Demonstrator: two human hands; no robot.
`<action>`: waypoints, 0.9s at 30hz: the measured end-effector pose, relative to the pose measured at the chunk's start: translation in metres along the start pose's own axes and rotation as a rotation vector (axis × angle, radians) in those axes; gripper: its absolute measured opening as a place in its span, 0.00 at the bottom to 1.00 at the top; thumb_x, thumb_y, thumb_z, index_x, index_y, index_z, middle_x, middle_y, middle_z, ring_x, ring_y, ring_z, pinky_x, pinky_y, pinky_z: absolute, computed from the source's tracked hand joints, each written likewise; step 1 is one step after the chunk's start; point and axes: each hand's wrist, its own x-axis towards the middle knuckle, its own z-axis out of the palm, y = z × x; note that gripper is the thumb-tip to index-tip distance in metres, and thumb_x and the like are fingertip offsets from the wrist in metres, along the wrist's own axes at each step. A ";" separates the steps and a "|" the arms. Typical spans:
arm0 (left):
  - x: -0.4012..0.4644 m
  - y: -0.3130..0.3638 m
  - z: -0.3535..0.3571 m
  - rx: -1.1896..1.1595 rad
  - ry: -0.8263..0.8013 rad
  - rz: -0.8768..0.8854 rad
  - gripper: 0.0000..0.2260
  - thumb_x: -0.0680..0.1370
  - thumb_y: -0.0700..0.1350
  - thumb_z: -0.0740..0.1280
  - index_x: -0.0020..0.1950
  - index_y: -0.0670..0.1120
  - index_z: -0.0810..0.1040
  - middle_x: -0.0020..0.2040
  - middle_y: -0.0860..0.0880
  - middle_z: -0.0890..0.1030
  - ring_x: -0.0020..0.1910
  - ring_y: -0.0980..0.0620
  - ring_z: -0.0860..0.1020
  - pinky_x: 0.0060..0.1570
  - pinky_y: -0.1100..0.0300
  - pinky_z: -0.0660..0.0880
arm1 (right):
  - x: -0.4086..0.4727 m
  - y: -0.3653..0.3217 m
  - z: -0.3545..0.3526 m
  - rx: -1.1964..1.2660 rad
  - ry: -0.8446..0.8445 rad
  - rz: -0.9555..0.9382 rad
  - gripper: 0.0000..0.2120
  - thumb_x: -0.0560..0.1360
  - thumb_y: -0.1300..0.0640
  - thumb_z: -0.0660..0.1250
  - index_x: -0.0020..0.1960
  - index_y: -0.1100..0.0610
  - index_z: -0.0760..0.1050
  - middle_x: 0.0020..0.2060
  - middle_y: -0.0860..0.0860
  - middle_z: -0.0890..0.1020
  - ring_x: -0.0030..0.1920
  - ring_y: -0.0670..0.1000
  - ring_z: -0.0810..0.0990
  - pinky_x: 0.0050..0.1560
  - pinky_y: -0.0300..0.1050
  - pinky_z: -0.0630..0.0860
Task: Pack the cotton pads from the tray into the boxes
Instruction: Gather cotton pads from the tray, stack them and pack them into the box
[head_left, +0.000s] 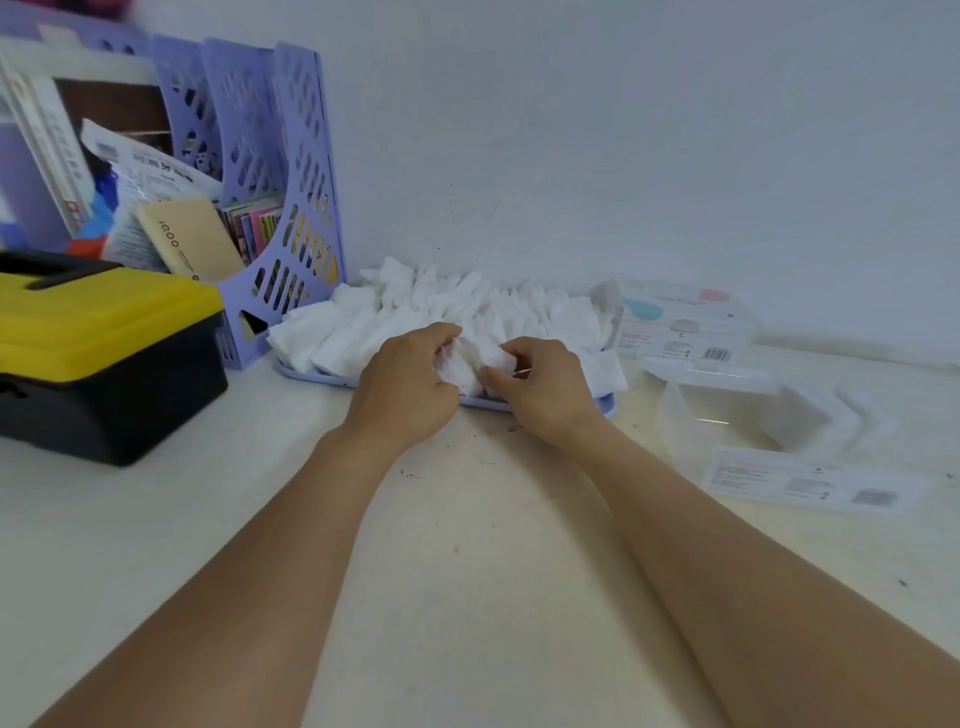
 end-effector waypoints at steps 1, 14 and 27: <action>0.000 0.000 0.001 -0.004 -0.002 -0.001 0.30 0.69 0.36 0.67 0.72 0.47 0.74 0.64 0.48 0.80 0.64 0.46 0.78 0.64 0.48 0.76 | 0.001 0.002 0.000 -0.008 0.024 0.002 0.08 0.74 0.59 0.70 0.45 0.65 0.80 0.39 0.60 0.82 0.39 0.56 0.79 0.42 0.52 0.76; -0.001 0.007 0.005 -0.050 0.171 0.108 0.22 0.75 0.43 0.64 0.69 0.43 0.76 0.65 0.46 0.80 0.65 0.47 0.76 0.66 0.53 0.72 | -0.009 -0.013 -0.029 0.393 0.214 0.122 0.09 0.76 0.61 0.70 0.37 0.54 0.76 0.30 0.47 0.78 0.34 0.50 0.77 0.39 0.50 0.80; -0.038 0.097 0.041 -1.201 -0.131 -0.291 0.14 0.79 0.36 0.70 0.64 0.40 0.78 0.55 0.40 0.85 0.55 0.42 0.84 0.52 0.49 0.82 | -0.056 -0.020 -0.096 0.362 0.126 0.157 0.07 0.75 0.55 0.73 0.46 0.59 0.80 0.41 0.54 0.86 0.44 0.55 0.86 0.47 0.56 0.85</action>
